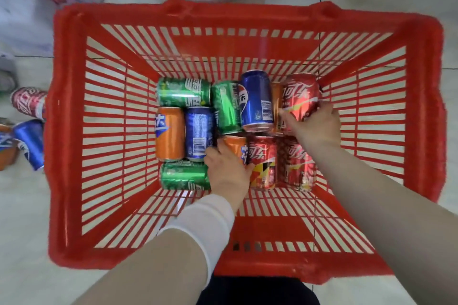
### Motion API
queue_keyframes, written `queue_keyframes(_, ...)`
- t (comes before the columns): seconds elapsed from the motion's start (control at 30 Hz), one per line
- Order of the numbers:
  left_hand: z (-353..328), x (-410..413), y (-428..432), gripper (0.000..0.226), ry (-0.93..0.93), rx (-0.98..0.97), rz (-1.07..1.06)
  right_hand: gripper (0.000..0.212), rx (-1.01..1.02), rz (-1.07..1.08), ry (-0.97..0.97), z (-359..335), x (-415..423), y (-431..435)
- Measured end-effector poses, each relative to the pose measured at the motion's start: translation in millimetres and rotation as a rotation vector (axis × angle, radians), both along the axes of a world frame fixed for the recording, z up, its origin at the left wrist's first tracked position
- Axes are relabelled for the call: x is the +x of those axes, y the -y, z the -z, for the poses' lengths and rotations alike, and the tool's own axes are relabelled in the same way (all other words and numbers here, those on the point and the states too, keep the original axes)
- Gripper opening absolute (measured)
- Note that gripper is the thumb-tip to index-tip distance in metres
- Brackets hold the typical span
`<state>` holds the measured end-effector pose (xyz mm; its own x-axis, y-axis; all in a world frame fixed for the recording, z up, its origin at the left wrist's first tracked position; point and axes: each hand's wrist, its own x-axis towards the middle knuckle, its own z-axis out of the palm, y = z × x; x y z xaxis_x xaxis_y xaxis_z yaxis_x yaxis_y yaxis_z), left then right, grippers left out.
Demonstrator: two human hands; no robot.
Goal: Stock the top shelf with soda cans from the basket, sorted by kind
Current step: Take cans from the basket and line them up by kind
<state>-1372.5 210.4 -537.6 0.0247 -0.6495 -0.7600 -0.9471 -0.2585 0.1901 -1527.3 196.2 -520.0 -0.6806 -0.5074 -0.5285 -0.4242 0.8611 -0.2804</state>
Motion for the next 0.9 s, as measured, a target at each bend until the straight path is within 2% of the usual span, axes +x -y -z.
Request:
queue_keyframes(0.17, 13.5, -8.4, -2.1, 0.081, -0.027, 0.057, -0.133, 0.095, -0.025, 0.061, 0.089, 12.8, -5.2, 0.3)
queue_keyframes(0.33, 30.6, -9.2, -2.5, 0.091, -0.194, 0.112, -0.34, 0.093, -0.044, 0.121, 0.148, 21.0, -10.6, 2.2)
queue_keyframes(0.43, 31.9, -3.6, 1.2, 0.082, -0.242, 0.133, -0.341, 0.092, -0.077, 0.258, 0.276, 20.9, -11.4, 3.1)
queue_keyframes(0.53, 22.7, 4.7, 4.2, 0.078, -0.282, 0.143, -0.329, 0.078, -0.058, 0.387, 0.447, 5.0, -7.1, -2.6)
queue_keyframes(0.6, 4.4, 9.7, 3.6, 0.069, -0.347, 0.183, -0.365, 0.07, -0.024, 0.392, 0.542, -12.5, -1.3, -14.4)
queue_keyframes(0.7, -44.4, 18.7, -3.8, 0.047, -0.538, 0.34, -0.578, 0.052, -0.025, 0.379, 0.692, -52.6, 11.4, -37.4)
queue_keyframes(0.87, -147.1, 39.9, -14.2, 0.029, -0.804, 0.437, -0.848, 0.038, -0.114, 0.434, 0.852, -143.8, 36.5, -73.7)
queue_keyframes(0.9, -169.9, 44.4, -15.5, 0.025, -0.838, 0.45, -0.877, 0.041, -0.145, 0.434, 0.88, -163.8, 41.3, -80.6)
